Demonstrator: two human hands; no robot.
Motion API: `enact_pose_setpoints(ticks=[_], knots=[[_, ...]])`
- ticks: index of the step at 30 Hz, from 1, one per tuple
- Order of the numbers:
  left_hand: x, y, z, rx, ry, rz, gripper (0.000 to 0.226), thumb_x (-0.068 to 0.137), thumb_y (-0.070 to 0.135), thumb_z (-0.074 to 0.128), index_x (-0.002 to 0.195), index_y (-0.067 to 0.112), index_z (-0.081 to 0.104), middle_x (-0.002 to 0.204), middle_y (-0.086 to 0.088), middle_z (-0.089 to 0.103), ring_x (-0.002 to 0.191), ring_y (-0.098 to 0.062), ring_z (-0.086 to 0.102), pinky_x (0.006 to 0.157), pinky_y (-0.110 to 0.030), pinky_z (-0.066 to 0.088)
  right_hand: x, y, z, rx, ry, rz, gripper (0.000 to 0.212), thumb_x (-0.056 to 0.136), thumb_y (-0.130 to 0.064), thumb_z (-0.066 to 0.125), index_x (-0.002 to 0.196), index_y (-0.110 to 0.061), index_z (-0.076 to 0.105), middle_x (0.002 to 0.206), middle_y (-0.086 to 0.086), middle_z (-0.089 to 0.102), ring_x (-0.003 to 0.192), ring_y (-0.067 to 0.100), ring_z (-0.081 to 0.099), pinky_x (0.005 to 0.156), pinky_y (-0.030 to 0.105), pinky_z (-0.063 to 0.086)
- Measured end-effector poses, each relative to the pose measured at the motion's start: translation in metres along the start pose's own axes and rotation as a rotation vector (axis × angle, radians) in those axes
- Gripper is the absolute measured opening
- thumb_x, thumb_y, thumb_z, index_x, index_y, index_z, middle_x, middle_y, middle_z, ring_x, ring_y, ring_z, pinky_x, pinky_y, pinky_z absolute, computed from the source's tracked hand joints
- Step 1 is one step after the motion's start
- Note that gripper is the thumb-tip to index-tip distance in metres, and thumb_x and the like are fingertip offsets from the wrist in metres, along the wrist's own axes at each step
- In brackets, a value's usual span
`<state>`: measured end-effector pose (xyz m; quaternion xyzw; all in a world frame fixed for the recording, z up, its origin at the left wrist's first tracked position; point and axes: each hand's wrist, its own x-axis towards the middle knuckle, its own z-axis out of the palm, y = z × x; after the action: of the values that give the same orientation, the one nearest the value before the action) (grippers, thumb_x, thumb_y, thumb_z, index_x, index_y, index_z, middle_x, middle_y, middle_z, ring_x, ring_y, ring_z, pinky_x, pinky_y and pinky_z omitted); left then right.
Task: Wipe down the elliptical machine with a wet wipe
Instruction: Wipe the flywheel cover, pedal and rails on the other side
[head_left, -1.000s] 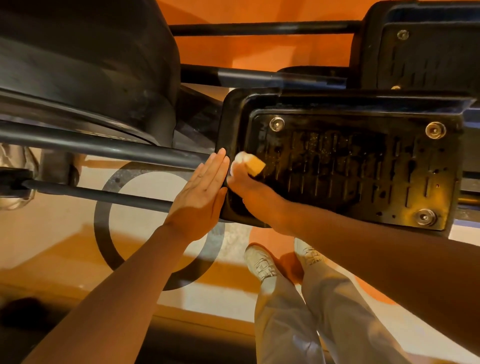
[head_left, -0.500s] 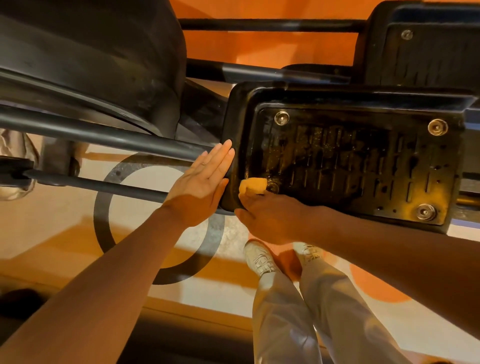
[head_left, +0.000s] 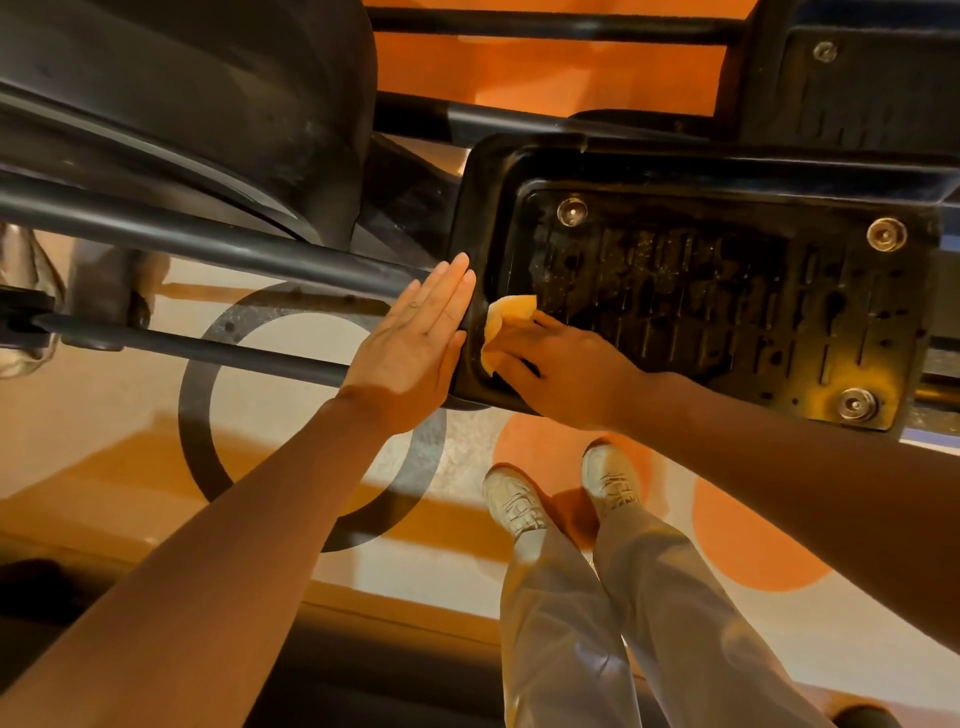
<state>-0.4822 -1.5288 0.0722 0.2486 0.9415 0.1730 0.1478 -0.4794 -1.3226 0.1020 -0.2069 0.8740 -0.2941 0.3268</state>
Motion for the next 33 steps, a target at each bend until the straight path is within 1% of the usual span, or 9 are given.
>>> enact_pose_setpoints(ticks=[2, 4, 9, 13, 15, 25, 28, 31, 33], knots=[[0.000, 0.002, -0.001, 0.000, -0.005, -0.013, 0.058, 0.104, 0.034, 0.015, 0.155, 0.006, 0.016, 0.164, -0.011, 0.013, 0.151, -0.023, 0.008, 0.123, -0.031, 0.003, 0.002, 0.000, -0.004, 0.018, -0.020, -0.052, 0.030, 0.103, -0.030, 0.042, 0.105, -0.018, 0.070, 0.088, -0.001, 0.064, 0.074, 0.014, 0.056, 0.067, 0.027, 0.039], [0.000, 0.005, -0.003, 0.006, -0.014, -0.024, 0.059, 0.104, 0.034, 0.014, 0.155, 0.005, 0.016, 0.164, -0.011, 0.013, 0.151, -0.025, 0.010, 0.123, -0.036, 0.007, 0.001, 0.003, -0.008, -0.024, -0.031, -0.117, 0.027, 0.100, -0.029, 0.047, 0.096, -0.019, 0.072, 0.083, -0.001, 0.067, 0.067, 0.013, 0.057, 0.063, 0.029, 0.044], [0.000, 0.005, -0.003, 0.022, -0.018, -0.036, 0.055, 0.105, 0.028, 0.020, 0.156, 0.006, 0.014, 0.165, -0.010, 0.011, 0.152, -0.022, 0.009, 0.124, -0.035, 0.006, 0.002, 0.011, -0.015, -0.165, 0.231, -0.115, 0.028, 0.095, -0.033, 0.056, 0.112, -0.016, 0.069, 0.122, 0.004, 0.058, 0.109, 0.021, 0.057, 0.084, 0.029, 0.048], [0.000, 0.006, -0.001, 0.031, -0.021, -0.044, 0.060, 0.102, 0.033, 0.012, 0.156, 0.007, 0.014, 0.164, -0.010, 0.011, 0.152, -0.022, 0.009, 0.123, -0.033, 0.005, 0.006, 0.011, 0.006, -0.150, 0.002, -0.049, 0.045, 0.102, -0.033, 0.047, 0.144, -0.017, 0.046, 0.156, 0.006, 0.033, 0.147, 0.022, 0.021, 0.119, 0.034, 0.017], [-0.001, 0.006, 0.000, 0.023, -0.010, -0.044, 0.060, 0.102, 0.034, 0.012, 0.156, 0.006, 0.014, 0.164, -0.010, 0.011, 0.151, -0.021, 0.007, 0.123, -0.033, 0.005, 0.002, 0.009, 0.015, -0.114, -0.039, -0.047, 0.043, 0.105, -0.029, 0.038, 0.145, -0.015, 0.044, 0.157, 0.008, 0.031, 0.149, 0.020, 0.016, 0.119, 0.030, 0.008], [-0.002, 0.006, 0.005, 0.000, 0.031, -0.062, 0.056, 0.105, 0.029, 0.019, 0.156, 0.005, 0.015, 0.164, -0.010, 0.011, 0.150, -0.017, 0.002, 0.122, -0.030, 0.002, -0.021, -0.031, 0.028, -0.088, -0.013, 0.065, 0.049, 0.107, -0.027, 0.029, 0.154, -0.016, 0.022, 0.158, 0.008, 0.028, 0.148, 0.023, 0.020, 0.118, 0.038, 0.024], [-0.002, 0.004, 0.003, -0.013, 0.013, -0.035, 0.059, 0.104, 0.032, 0.016, 0.156, 0.005, 0.016, 0.164, -0.010, 0.011, 0.151, -0.018, 0.004, 0.122, -0.028, 0.001, -0.026, -0.035, 0.035, -0.132, 0.060, 0.080, 0.045, 0.104, -0.026, 0.036, 0.143, -0.006, 0.045, 0.144, 0.015, 0.049, 0.136, 0.029, 0.045, 0.105, 0.039, 0.042], [-0.001, 0.007, 0.001, -0.015, 0.014, -0.044, 0.056, 0.105, 0.027, 0.022, 0.155, 0.004, 0.016, 0.164, -0.012, 0.012, 0.151, -0.024, 0.008, 0.122, -0.033, 0.005, -0.040, -0.024, 0.026, -0.231, 0.167, 0.075, 0.033, 0.091, -0.027, 0.052, 0.106, -0.004, 0.071, 0.100, 0.014, 0.073, 0.085, 0.029, 0.072, 0.057, 0.032, 0.057], [0.001, 0.013, 0.003, -0.015, 0.038, -0.059, 0.053, 0.106, 0.019, 0.031, 0.155, 0.001, 0.018, 0.163, -0.016, 0.014, 0.151, -0.029, 0.011, 0.122, -0.038, 0.008, -0.052, -0.024, 0.018, -0.303, 0.124, 0.151, 0.036, 0.099, -0.031, 0.046, 0.115, -0.006, 0.067, 0.110, 0.013, 0.070, 0.095, 0.027, 0.070, 0.064, 0.032, 0.056]])
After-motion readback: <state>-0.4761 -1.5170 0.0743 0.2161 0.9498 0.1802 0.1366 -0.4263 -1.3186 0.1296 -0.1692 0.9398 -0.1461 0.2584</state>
